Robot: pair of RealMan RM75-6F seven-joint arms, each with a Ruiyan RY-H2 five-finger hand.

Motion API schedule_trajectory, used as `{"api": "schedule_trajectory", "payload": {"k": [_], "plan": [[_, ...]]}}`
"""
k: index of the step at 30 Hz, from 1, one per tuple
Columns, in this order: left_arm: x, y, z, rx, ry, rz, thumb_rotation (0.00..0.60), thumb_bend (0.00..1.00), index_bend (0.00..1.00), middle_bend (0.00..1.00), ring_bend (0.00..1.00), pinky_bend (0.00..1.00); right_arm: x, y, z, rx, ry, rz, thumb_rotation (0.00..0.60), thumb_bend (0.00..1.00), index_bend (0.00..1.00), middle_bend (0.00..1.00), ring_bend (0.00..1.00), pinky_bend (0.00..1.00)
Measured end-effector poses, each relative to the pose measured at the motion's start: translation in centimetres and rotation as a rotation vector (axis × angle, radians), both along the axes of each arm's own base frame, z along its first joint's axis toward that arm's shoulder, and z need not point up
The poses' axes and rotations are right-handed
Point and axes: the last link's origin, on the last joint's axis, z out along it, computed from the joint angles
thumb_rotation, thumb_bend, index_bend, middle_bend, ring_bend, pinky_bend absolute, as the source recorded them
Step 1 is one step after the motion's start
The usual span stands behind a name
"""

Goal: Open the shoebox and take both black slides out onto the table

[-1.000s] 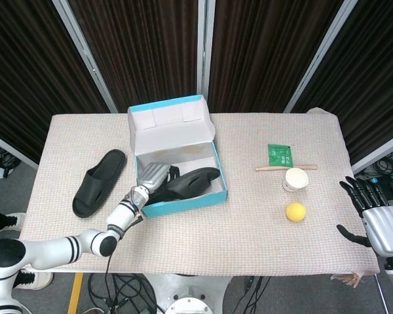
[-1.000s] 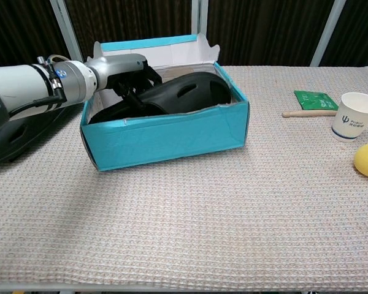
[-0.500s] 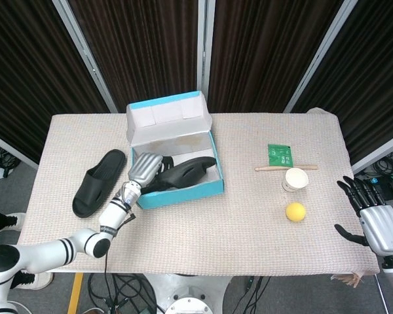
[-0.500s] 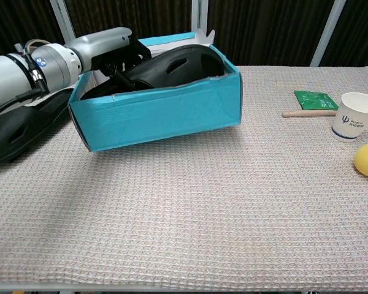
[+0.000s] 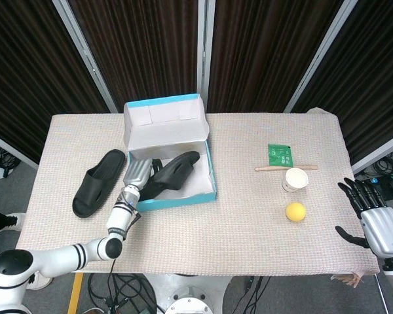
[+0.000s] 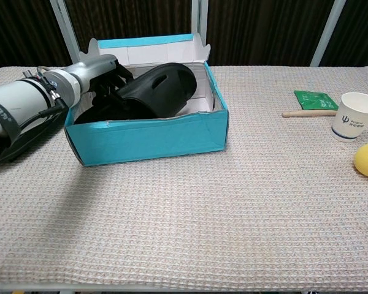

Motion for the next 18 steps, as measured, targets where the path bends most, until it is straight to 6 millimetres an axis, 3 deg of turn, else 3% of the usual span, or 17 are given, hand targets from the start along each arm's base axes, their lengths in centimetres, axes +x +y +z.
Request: {"api": "schedule_trajectory", "payload": {"k": [8,14,18], "plan": [[0.7,0.1,1.4,0.081,-0.093,0.003,0.6,0.47,0.63,0.69,0.71,0.82,0.1,0.2,0.2,-0.007,0.0,0.003,0.6,0.1,0.0,0.03,0.0,0.06],[2.2,-0.5,4.0,0.197,-0.19,-0.123,0.6,0.47,0.63,0.68,0.69,0.79,0.1,0.2,0.2,-0.011,-0.002,0.007,0.6,0.1,0.0,0.03,0.0,0.06],[3.7,-1.9,6.0,0.207,-0.225,-0.235,0.6,0.47,0.63,0.66,0.67,0.78,0.1,0.1,0.2,-0.01,-0.002,0.008,0.6,0.1,0.0,0.03,0.0,0.06]]}}
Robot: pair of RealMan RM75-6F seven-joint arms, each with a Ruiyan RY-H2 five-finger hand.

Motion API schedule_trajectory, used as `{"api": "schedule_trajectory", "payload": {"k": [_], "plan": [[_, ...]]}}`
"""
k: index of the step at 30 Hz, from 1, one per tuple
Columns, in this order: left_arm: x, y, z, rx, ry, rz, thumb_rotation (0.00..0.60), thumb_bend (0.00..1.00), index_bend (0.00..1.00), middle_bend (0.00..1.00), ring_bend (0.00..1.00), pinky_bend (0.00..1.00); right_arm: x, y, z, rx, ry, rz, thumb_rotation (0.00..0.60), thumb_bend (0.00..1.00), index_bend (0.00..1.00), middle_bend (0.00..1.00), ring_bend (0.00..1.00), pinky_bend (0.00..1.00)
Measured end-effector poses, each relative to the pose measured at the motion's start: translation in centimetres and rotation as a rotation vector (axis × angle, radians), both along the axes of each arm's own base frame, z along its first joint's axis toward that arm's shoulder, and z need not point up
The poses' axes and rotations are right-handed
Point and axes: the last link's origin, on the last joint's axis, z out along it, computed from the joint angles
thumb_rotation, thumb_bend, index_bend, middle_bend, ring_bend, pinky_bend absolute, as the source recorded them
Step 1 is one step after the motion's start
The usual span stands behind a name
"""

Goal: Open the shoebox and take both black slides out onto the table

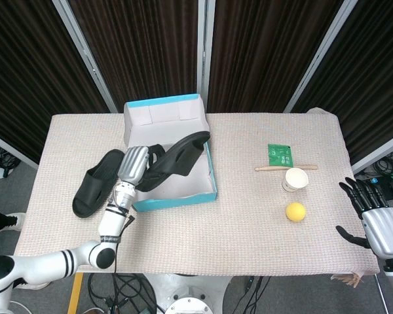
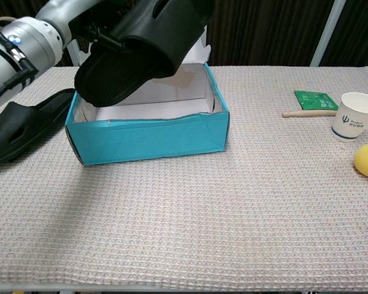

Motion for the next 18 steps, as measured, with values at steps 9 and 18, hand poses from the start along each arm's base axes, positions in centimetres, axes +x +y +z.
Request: {"api": "schedule_trajectory", "payload": {"k": [9,18], "plan": [[4.0,-5.8,2.0,-0.142,0.055,-0.215,0.6,0.47,0.63,0.63,0.56,0.61,-0.1,0.0,-0.1,0.002,-0.001,-0.001,0.6,0.1,0.0,0.02,0.0,0.06],[6.1,-7.6,-2.3,-0.294,0.245,-0.329,0.6,0.47,0.34,0.29,0.17,0.35,-0.3,0.2,0.0,0.002,-0.005,-0.006,0.6,0.1,0.0,0.02,0.0,0.06]]}}
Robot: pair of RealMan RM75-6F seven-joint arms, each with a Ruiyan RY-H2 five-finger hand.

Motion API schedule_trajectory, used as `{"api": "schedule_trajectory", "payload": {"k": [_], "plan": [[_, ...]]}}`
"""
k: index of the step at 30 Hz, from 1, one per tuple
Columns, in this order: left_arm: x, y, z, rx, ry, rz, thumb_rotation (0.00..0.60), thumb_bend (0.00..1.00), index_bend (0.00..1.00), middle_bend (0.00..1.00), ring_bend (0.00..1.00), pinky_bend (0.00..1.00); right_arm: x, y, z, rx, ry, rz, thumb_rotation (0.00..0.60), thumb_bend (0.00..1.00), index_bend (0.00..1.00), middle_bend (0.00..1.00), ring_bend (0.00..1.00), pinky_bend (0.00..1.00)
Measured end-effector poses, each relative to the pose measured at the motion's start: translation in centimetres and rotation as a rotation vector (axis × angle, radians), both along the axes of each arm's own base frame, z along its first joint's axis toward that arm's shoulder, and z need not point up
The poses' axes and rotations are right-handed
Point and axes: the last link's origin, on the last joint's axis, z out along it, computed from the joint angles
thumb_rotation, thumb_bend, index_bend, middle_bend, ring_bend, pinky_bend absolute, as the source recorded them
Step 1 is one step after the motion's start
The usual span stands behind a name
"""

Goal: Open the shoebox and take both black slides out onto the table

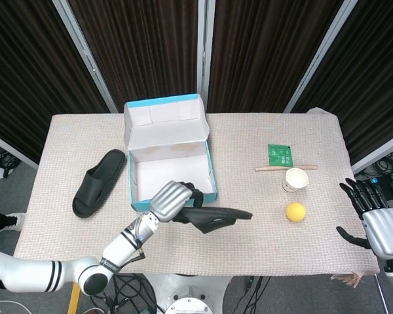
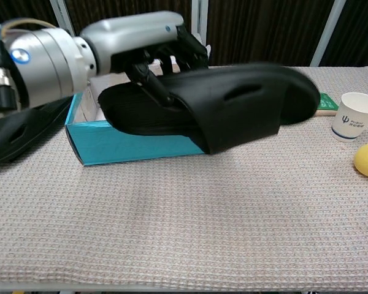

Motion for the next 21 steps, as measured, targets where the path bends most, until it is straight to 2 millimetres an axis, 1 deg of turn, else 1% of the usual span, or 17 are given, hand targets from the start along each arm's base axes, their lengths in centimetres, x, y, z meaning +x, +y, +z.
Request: {"api": "schedule_trajectory", "payload": {"k": [2,3,4,6,8,11,14,16,18,21], "plan": [[0.0,0.1,-1.1,-0.02,0.04,0.001,0.6,0.47,0.22,0.19,0.08,0.27,-0.1,0.0,0.0,-0.001,0.0,0.0,0.6,0.1,0.0,0.02,0.0,0.06],[0.0,0.2,-1.7,-0.03,0.067,0.002,0.6,0.46,0.15,0.12,0.03,0.22,-0.1,0.1,0.0,-0.001,-0.001,-0.001,0.6,0.1,0.0,0.02,0.0,0.06],[-0.1,0.2,-2.2,-0.034,0.087,0.005,0.6,0.44,0.11,0.07,0.01,0.19,-0.1,0.1,0.0,-0.002,-0.001,-0.001,0.6,0.1,0.0,0.02,0.0,0.06],[-0.2,0.5,-3.1,-0.035,0.123,0.014,0.6,0.4,0.08,0.03,0.0,0.16,-0.1,0.0,0.1,-0.002,-0.001,0.0,0.6,0.1,0.0,0.03,0.0,0.06],[-0.3,0.7,-3.4,-0.022,0.127,0.027,0.6,0.37,0.07,0.02,0.0,0.15,-0.1,0.0,0.1,-0.001,-0.002,0.0,0.6,0.1,0.0,0.03,0.0,0.06],[-0.4,1.1,-2.5,0.016,0.09,0.06,0.6,0.29,0.06,0.01,0.0,0.13,-0.1,-0.1,0.1,-0.001,-0.001,0.001,0.6,0.1,0.0,0.03,0.0,0.06],[-0.9,1.7,-0.7,0.041,0.046,0.097,0.6,0.21,0.06,0.01,0.0,0.12,0.1,-0.2,0.0,0.001,-0.003,0.009,0.6,0.1,0.0,0.02,0.0,0.06],[-1.5,2.2,0.5,0.047,0.029,0.122,0.6,0.13,0.06,0.01,0.0,0.1,0.2,-0.3,-0.1,0.003,-0.003,0.015,0.6,0.1,0.0,0.03,0.0,0.06],[-2.2,2.6,1.6,0.044,0.027,0.147,0.6,0.09,0.05,0.0,0.0,0.08,0.3,-0.4,-0.2,0.007,-0.004,0.021,0.6,0.1,0.0,0.03,0.0,0.06],[-2.8,2.4,1.7,0.003,0.05,0.159,0.6,0.05,0.04,0.0,0.0,0.06,0.3,-0.5,-0.3,0.009,-0.008,0.023,0.6,0.1,0.0,0.03,0.0,0.06]]}}
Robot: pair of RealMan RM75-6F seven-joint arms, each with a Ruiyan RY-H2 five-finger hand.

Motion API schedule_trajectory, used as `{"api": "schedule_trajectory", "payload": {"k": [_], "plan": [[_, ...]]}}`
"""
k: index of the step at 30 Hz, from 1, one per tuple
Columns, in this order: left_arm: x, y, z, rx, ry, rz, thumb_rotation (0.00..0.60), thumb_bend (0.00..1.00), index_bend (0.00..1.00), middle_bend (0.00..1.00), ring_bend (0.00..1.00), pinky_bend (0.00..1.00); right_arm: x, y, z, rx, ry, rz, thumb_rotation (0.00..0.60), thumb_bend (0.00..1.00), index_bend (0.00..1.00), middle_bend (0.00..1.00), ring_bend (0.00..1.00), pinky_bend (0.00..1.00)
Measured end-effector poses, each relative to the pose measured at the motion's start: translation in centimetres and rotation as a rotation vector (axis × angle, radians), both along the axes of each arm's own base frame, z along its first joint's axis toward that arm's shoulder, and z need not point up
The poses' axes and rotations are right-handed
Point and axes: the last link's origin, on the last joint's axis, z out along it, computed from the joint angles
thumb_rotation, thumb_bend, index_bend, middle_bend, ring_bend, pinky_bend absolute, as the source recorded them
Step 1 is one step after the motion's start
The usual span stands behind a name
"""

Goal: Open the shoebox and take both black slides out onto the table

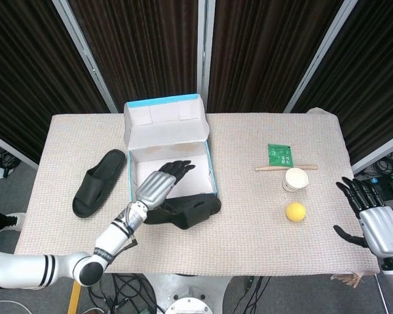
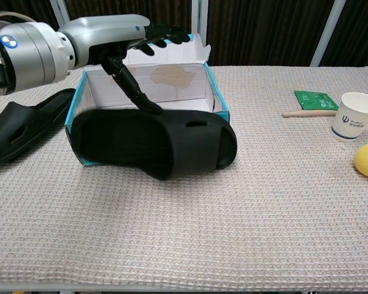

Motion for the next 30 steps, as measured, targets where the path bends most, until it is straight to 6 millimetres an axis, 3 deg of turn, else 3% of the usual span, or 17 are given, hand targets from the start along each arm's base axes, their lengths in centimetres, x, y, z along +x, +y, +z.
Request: {"api": "schedule_trajectory", "payload": {"k": [7,11,14,17,20,23,27,30], "plan": [[0.4,-0.7,-1.4,-0.039,0.038,-0.022,0.6,0.04,0.04,0.0,0.0,0.05,-0.1,0.2,0.1,-0.002,-0.001,-0.002,0.6,0.1,0.0,0.03,0.0,0.06],[0.1,0.0,-0.5,-0.004,-0.008,0.018,0.6,0.04,0.04,0.0,0.0,0.05,-0.2,0.2,0.4,-0.01,0.001,-0.01,0.6,0.1,0.0,0.03,0.0,0.06],[-1.0,0.8,1.3,0.025,-0.068,0.079,0.6,0.04,0.04,0.0,0.0,0.05,-0.4,0.1,0.4,-0.008,-0.001,-0.017,0.6,0.1,0.0,0.03,0.0,0.06],[-4.1,1.9,4.4,0.113,-0.103,0.167,0.6,0.04,0.07,0.02,0.0,0.06,-0.7,0.0,0.4,0.002,-0.001,-0.032,0.6,0.11,0.0,0.04,0.0,0.06],[-8.3,2.2,7.6,0.247,-0.112,0.264,0.6,0.04,0.11,0.04,0.0,0.08,-1.2,-0.3,0.3,0.01,-0.004,-0.052,0.6,0.11,0.0,0.03,0.0,0.06],[-13.9,1.5,10.8,0.395,-0.042,0.344,0.6,0.04,0.12,0.04,0.0,0.1,-1.6,-0.8,0.1,0.009,-0.016,-0.059,0.6,0.11,0.0,0.03,0.0,0.06],[-21.7,-1.8,14.1,0.507,0.18,0.404,0.6,0.04,0.12,0.04,0.0,0.08,-2.2,-1.4,-0.4,0.024,-0.015,-0.072,0.6,0.11,0.0,0.03,0.0,0.06],[-25.2,-5.6,15.5,0.535,0.29,0.44,0.6,0.04,0.12,0.04,0.0,0.08,-2.4,-1.6,-0.9,0.024,0.003,-0.076,0.6,0.11,0.0,0.03,0.0,0.05]]}}
